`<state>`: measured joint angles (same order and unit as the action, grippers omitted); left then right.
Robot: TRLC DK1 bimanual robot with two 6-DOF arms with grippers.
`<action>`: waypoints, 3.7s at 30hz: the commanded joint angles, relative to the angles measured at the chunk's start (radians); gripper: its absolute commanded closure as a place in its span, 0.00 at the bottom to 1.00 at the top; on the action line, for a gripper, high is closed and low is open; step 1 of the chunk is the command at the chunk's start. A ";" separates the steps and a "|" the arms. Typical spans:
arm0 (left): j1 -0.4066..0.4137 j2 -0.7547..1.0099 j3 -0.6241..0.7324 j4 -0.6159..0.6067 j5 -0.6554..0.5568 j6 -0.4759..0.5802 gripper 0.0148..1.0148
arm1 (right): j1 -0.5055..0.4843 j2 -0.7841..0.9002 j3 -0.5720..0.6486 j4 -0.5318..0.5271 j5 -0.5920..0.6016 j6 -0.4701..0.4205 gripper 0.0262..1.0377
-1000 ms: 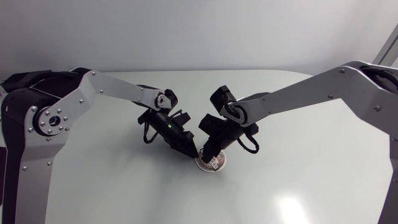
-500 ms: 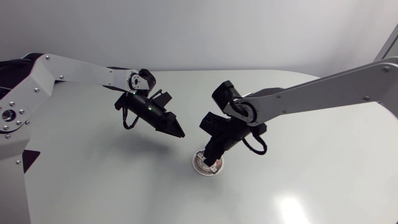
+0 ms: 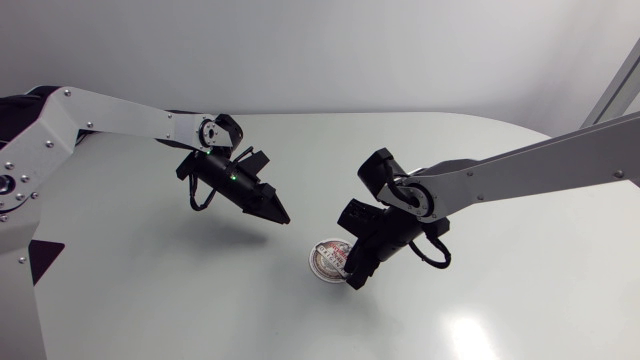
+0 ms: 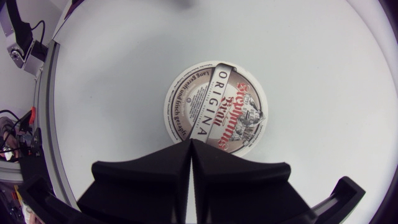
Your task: Turn the coaster over.
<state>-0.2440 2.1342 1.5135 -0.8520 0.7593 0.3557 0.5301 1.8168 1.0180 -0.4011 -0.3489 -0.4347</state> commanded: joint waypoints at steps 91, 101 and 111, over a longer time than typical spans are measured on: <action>-0.117 0.113 -0.053 -0.033 -0.146 -0.044 0.23 | 0.022 0.208 0.113 0.044 -0.027 0.010 0.98; -0.138 0.139 0.020 -0.030 -0.061 -0.172 0.23 | 0.021 0.190 0.097 0.047 -0.033 0.010 0.98; -0.140 0.141 0.027 0.016 0.038 -0.207 0.23 | 0.028 0.211 0.093 0.053 -0.039 0.010 0.98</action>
<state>-0.3588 2.2349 1.5345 -0.8413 0.7521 0.1802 0.5430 1.9778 1.1599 -0.3374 -0.3908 -0.4305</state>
